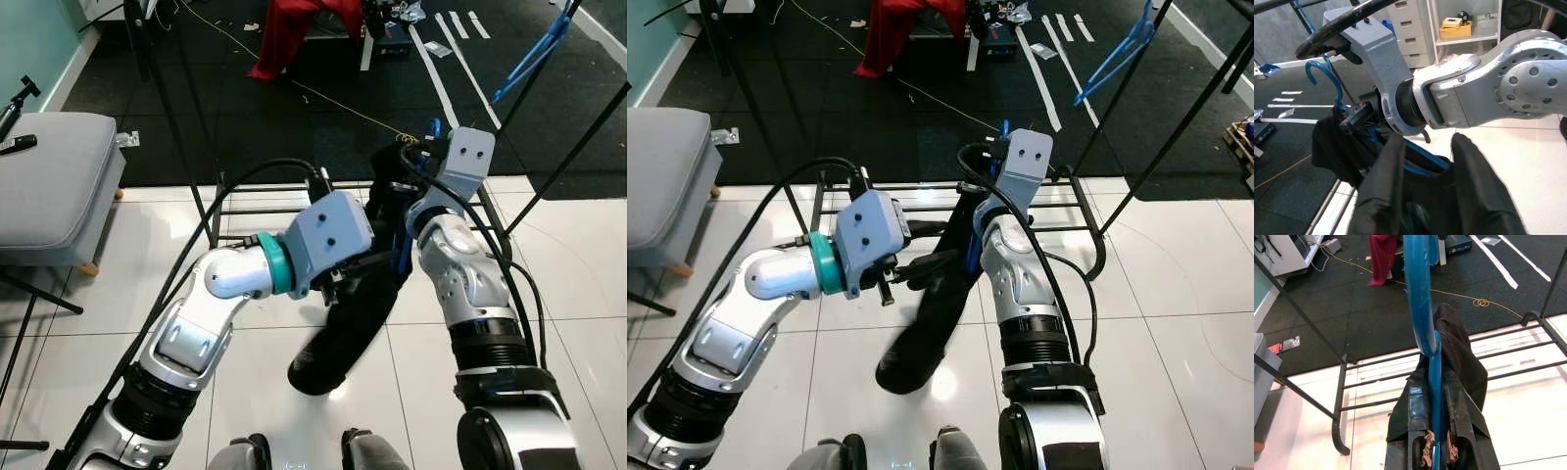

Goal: Hang hanger

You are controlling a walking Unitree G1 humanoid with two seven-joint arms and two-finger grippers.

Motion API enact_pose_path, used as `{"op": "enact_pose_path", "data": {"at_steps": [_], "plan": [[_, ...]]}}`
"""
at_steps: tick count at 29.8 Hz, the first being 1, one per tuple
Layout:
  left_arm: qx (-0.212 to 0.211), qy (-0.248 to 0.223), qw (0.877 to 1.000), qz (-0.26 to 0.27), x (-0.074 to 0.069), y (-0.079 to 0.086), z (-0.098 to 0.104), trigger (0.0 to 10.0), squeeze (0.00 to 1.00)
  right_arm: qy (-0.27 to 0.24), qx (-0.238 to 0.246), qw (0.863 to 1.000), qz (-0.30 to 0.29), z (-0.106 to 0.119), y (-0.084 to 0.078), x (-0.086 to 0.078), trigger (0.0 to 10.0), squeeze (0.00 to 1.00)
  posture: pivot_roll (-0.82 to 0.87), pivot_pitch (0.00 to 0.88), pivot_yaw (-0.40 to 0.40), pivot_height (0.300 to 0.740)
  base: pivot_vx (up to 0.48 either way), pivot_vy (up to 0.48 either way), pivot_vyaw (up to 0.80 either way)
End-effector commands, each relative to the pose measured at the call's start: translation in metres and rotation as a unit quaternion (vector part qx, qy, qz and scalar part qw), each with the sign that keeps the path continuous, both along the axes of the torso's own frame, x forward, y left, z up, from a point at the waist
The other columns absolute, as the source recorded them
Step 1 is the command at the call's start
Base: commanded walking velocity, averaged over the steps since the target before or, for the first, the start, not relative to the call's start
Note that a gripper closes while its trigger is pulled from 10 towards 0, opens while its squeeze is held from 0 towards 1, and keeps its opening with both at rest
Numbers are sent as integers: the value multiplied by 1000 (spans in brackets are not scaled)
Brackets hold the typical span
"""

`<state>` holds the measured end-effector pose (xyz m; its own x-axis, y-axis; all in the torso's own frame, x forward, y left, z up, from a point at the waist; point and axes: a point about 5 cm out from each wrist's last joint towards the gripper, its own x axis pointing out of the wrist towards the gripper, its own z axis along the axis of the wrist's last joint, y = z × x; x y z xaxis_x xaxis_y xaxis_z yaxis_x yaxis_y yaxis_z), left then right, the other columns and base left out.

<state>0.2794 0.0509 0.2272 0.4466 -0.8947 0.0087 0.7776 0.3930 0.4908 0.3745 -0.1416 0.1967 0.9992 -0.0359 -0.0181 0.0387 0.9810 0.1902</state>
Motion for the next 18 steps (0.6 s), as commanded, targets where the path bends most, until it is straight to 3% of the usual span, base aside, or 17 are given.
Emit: {"op": "enact_pose_path", "data": {"at_steps": [1, 5, 6, 8, 10, 12, 13, 14, 15, 16, 18], "plan": [[2, 9, 1000, -6, -3, 1, -3, 10000, 1000, -10, 2, 1000, -1, 6, -1, 1, 10000, 0, -89, 85, 19, 740, 0, 0, 0], [7, 10, 1000, -7, -6, 5, -2, 10000, 996, -14, -1, 1000, 0, 7, -3, 1, 10000, 0, -90, 86, 19, 740, 0, 0, 0], [2, 8, 1000, 24, 1, 12, -1, 10000, 0, -15, -5, 1000, 13, 7, -4, 0, 10000, 0, -90, 87, 21, 740, 0, 0, 0], [2, 8, 1000, 24, 1, 12, -1, 10000, 0, -15, -5, 1000, 13, 7, -4, 0, 10000, 0, -90, 87, 21, 740, 0, 0, 0], [-22, 15, 992, 120, 21, 32, 0, 10000, 0, -9, -21, 998, 62, 5, -5, -2, 10000, 0, -93, 82, 21, 740, 0, 0, 0], [-68, 57, 973, 214, 38, 50, -11, 10000, 0, 4, -28, 995, 99, 0, -8, -6, 10000, 0, -90, 79, 22, 740, 0, 0, 0], [-68, 57, 973, 214, 38, 50, -11, 10000, 0, 4, -28, 995, 99, 0, -8, -6, 10000, 0, -90, 79, 22, 740, 0, 0, 0], [-82, 78, 963, 245, 43, 55, -17, 10000, 0, 6, -28, 994, 105, -1, -10, -7, 10000, 0, -90, 80, 21, 740, 0, 0, 0], [-112, 119, 945, 285, 49, 62, -28, 10000, 0, 6, -19, 993, 119, -2, -11, -8, 10000, 0, -94, 74, 28, 740, 0, 0, 0], [-112, 119, 945, 285, 49, 62, -28, 10000, 0, 6, -19, 993, 119, -2, -11, -8, 10000, 0, -94, 74, 28, 740, 0, 0, 0], [-155, 185, 902, 357, 57, 74, -51, 10000, 0, 0, 22, 990, 137, -2, -13, -12, 10000, 0, -100, 67, 38, 740, 0, 0, 0]]}}
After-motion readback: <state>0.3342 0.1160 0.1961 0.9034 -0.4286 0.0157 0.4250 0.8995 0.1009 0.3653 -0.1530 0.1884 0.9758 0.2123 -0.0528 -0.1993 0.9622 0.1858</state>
